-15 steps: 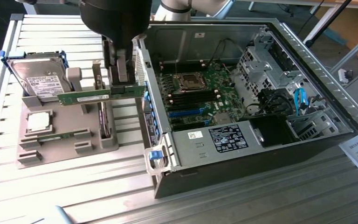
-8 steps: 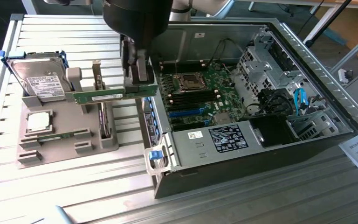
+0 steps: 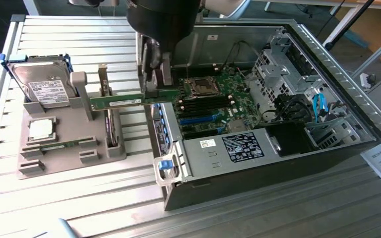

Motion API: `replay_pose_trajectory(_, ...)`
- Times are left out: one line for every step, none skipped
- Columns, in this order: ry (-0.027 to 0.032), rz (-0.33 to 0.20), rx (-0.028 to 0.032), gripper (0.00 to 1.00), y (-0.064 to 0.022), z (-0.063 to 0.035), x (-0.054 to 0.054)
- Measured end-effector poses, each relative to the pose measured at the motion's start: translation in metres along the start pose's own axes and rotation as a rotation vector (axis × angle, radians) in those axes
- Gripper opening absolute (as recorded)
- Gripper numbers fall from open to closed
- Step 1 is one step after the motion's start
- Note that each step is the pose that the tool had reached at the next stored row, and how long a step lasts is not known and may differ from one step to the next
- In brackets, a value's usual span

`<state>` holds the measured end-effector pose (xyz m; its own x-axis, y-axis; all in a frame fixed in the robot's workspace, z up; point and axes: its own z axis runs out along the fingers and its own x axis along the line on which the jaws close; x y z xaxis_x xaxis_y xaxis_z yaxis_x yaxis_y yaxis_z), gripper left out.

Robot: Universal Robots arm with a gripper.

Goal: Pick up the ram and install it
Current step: 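Pick up the ram and move it above insertion slot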

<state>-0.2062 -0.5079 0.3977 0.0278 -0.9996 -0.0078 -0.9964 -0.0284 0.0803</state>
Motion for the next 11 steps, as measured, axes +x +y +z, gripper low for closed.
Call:
replay_pose_trajectory(0.0000, 0.000, -0.0003, 0.12, -0.0027, -0.0002, 0.000)
replay_pose_trajectory(0.0000, 0.000, -0.0006, 0.12, -0.0047, -0.0004, 0.000)
replay_pose_trajectory(0.0001, 0.000, -0.0009, 0.12, -0.0069, -0.0006, 0.001)
replay_pose_trajectory(0.0000, 0.000, -0.0013, 0.12, -0.0100, -0.0008, 0.001)
replay_pose_trajectory(0.0001, 0.000, -0.0016, 0.12, -0.0126, -0.0011, 0.001)
replay_pose_trajectory(0.0001, 0.000, -0.0021, 0.12, -0.0155, -0.0013, 0.002)
replay_pose_trajectory(0.0000, 0.000, -0.0025, 0.12, -0.0184, -0.0015, 0.002)
replay_pose_trajectory(0.0000, 0.000, -0.0027, 0.12, -0.0207, -0.0017, 0.002)
replay_pose_trajectory(0.0000, 0.000, -0.0033, 0.12, -0.0246, -0.0020, 0.003)
replay_pose_trajectory(0.0000, 0.000, -0.0037, 0.12, -0.0279, -0.0023, 0.003)
replay_pose_trajectory(-0.0001, 0.000, -0.0040, 0.12, -0.0305, -0.0025, 0.003)
